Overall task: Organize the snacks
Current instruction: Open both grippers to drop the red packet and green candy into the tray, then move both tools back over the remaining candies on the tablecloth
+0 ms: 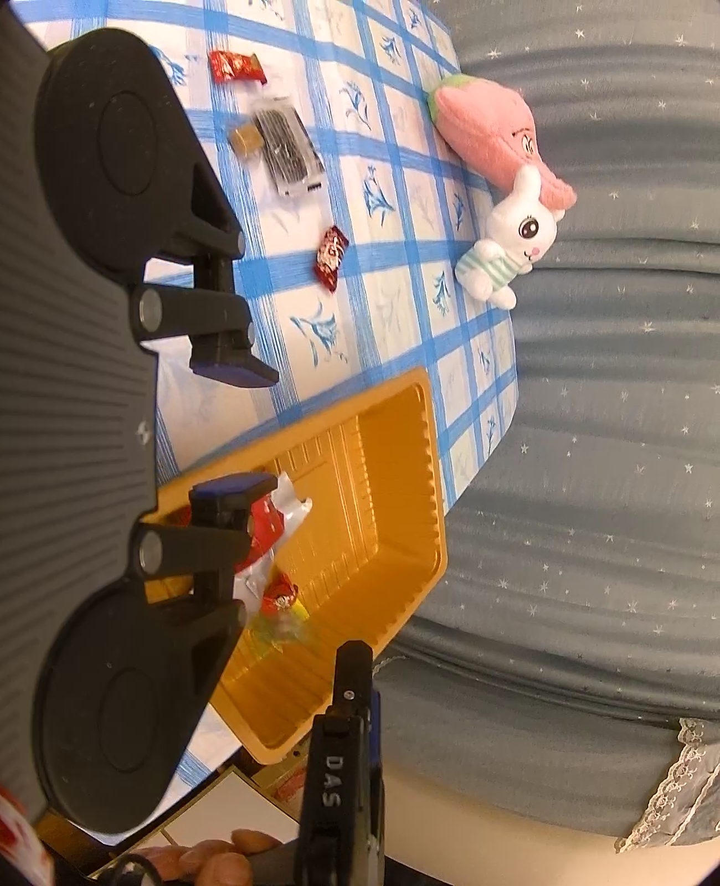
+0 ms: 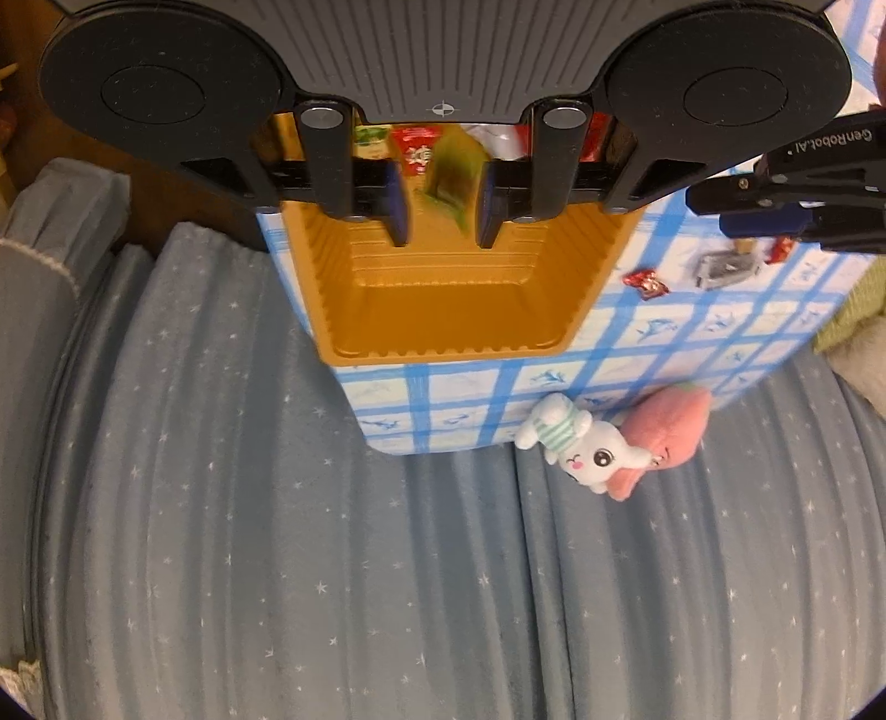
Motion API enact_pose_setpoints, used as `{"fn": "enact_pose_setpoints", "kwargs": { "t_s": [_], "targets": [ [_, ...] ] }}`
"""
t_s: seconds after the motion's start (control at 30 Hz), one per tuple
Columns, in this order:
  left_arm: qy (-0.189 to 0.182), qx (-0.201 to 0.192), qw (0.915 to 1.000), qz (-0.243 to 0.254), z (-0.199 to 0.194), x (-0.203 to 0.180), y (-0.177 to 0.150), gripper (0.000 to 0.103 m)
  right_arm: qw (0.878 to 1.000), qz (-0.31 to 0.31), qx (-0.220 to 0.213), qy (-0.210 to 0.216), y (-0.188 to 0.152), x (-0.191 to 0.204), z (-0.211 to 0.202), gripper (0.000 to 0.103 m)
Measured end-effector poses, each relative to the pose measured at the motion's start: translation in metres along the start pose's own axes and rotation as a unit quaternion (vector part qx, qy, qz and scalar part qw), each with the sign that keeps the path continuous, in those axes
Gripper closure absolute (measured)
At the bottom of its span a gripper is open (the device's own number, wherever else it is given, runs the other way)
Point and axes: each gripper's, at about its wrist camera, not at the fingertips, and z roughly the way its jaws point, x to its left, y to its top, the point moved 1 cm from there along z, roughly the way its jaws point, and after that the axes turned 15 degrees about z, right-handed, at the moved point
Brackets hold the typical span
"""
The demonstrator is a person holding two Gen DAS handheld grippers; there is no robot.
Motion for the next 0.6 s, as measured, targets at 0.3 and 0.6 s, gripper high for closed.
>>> {"fn": "enact_pose_setpoints", "kwargs": {
  "t_s": [0.3, 0.6],
  "targets": [
    [0.011, 0.004, 0.9999, -0.005, -0.014, 0.014, -0.013, 0.069, 0.999, 0.016, -0.032, -0.021, 0.004, -0.007, -0.013, 0.037],
    [0.034, 0.003, 0.9993, -0.015, -0.033, 0.036, -0.025, 0.064, 0.999, -0.014, -0.038, -0.022, -0.003, 0.012, -0.016, 0.037]
  ]
}}
